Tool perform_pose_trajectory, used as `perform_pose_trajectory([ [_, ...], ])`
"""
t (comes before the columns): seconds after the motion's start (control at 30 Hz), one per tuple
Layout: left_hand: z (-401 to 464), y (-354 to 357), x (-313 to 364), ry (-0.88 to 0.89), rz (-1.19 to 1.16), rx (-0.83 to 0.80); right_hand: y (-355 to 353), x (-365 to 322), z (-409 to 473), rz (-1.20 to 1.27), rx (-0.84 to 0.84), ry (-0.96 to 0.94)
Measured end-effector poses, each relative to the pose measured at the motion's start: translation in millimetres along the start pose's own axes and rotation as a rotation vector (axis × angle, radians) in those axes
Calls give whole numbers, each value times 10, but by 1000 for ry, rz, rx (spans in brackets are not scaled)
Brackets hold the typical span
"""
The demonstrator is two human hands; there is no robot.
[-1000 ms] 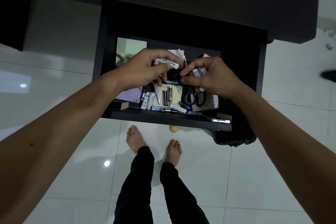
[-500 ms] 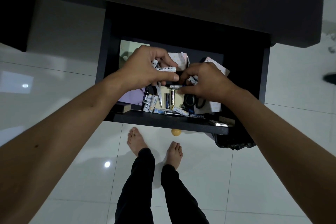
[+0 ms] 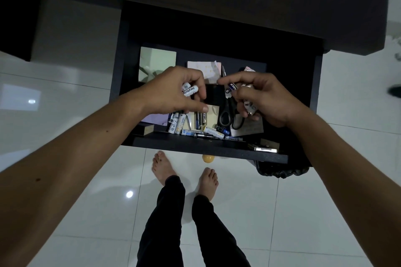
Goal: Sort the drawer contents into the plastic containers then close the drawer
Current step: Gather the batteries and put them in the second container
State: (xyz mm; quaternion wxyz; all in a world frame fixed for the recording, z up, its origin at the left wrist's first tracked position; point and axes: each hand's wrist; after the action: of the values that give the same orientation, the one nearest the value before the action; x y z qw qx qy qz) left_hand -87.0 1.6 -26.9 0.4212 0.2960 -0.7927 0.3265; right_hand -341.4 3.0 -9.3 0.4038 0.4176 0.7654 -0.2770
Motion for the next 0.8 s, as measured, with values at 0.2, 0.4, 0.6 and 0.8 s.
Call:
perform_pose_trajectory([
  [0.2, 17, 13, -18, 43, 239, -105, -17, -22, 20, 211, -19, 26],
  [0.4, 77, 30, -36, 111, 541, -181, 2, 12, 39, 202, -1, 45],
  [0.6, 83, 43, -55, 138, 604, -179, 16, 52, 55, 145, 31, 85],
  [0.8, 96, 44, -102, 175, 631, -172, -2, 72, 64, 96, 3, 134],
])
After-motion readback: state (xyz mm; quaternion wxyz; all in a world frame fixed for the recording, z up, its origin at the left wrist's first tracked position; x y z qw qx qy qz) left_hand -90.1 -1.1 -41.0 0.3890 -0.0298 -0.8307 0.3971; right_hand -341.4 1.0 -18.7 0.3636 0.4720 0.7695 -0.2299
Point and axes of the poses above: each hand's wrist, its own z-axis towards the middle knuckle, its own y-axis out of the palm, x = y × z, and after that the axes turned 1 degree about y, right-handed
